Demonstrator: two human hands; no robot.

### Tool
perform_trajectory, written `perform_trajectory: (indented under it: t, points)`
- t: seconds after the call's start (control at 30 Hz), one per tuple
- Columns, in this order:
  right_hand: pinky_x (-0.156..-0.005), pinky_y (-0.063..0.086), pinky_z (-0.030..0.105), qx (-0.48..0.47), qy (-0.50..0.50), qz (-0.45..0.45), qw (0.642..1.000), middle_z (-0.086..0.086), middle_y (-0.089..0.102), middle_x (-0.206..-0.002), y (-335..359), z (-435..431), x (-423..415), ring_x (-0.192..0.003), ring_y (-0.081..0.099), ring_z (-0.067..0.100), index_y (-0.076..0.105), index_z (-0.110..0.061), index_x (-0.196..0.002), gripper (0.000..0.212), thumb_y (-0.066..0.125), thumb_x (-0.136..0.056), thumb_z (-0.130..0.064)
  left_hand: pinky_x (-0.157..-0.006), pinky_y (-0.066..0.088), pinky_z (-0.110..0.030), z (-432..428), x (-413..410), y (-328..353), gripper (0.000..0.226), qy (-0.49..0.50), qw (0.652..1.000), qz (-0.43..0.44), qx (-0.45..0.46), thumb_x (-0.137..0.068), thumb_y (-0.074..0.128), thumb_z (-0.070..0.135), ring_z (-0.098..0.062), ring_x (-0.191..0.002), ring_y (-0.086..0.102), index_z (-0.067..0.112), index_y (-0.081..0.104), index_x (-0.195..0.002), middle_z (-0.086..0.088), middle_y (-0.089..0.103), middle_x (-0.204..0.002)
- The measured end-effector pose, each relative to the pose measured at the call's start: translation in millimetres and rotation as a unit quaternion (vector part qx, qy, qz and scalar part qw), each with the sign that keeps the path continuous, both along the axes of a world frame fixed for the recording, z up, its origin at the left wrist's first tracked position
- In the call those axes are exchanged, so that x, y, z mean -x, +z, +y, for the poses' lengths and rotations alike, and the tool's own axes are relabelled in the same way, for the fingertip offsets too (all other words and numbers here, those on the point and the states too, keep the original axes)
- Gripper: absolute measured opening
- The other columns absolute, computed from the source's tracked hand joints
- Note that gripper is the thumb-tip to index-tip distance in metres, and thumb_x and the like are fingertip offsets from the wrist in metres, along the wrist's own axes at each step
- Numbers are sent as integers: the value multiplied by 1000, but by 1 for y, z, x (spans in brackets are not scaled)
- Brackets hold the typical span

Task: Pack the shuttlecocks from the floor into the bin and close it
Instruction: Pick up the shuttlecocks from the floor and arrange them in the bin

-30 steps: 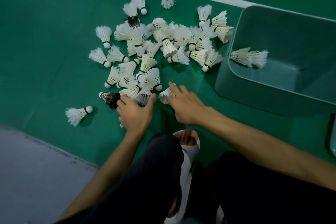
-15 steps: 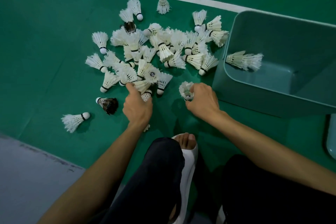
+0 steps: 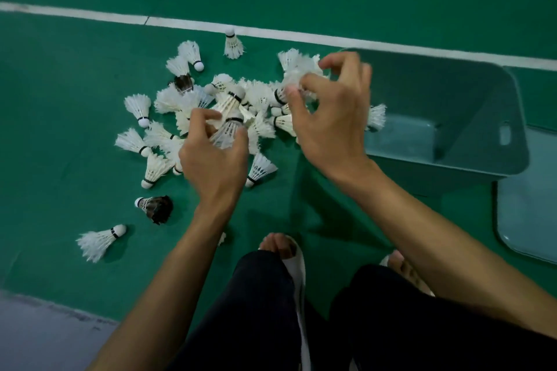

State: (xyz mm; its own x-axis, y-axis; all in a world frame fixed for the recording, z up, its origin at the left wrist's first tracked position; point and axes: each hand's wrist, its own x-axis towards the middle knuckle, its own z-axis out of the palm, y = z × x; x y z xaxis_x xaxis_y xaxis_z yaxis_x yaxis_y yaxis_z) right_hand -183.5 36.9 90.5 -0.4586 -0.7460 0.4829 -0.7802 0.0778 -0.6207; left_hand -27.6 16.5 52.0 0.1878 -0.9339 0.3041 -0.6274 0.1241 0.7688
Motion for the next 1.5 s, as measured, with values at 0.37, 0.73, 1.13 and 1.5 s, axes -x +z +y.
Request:
perform_trajectory:
  t: [0.37,0.73,1.13,1.5]
  points:
    - [-61,39,28,-251,-256,-225,906,6,65,-77,-50,6,221,-69,59,25,73,-10,-83,19,65,-89,-27,-59,49,-36,-26,176,31,31,-288,956,-58,-15,-79,73,30,-22,-73,61,20,59,-105,2,62,-77]
    - [-76,58,43,-331,-206,-471,792,17,70,-101,-148,-58,244,-95,70,32,67,4,-113,29,67,-84,-2,-67,46,-29,-53,216,-37,37,-334,884,-207,-253,-72,70,16,-23,-86,62,21,64,-108,-2,68,-102]
    - [-70,45,31,-346,-233,-281,864,7,61,-93,-106,-30,250,-87,58,28,54,-10,-79,17,66,-86,-20,-53,43,-22,-62,230,-38,29,-306,850,-29,-427,-71,88,16,-12,-62,58,14,72,-94,0,67,-80]
    - [-72,43,32,-415,-139,-243,866,8,61,-98,-108,-12,236,-87,59,28,57,-9,-87,20,59,-90,-29,-58,49,-29,-39,209,-32,28,-350,810,-122,-455,-70,88,15,-19,-60,58,2,77,-92,-8,69,-73]
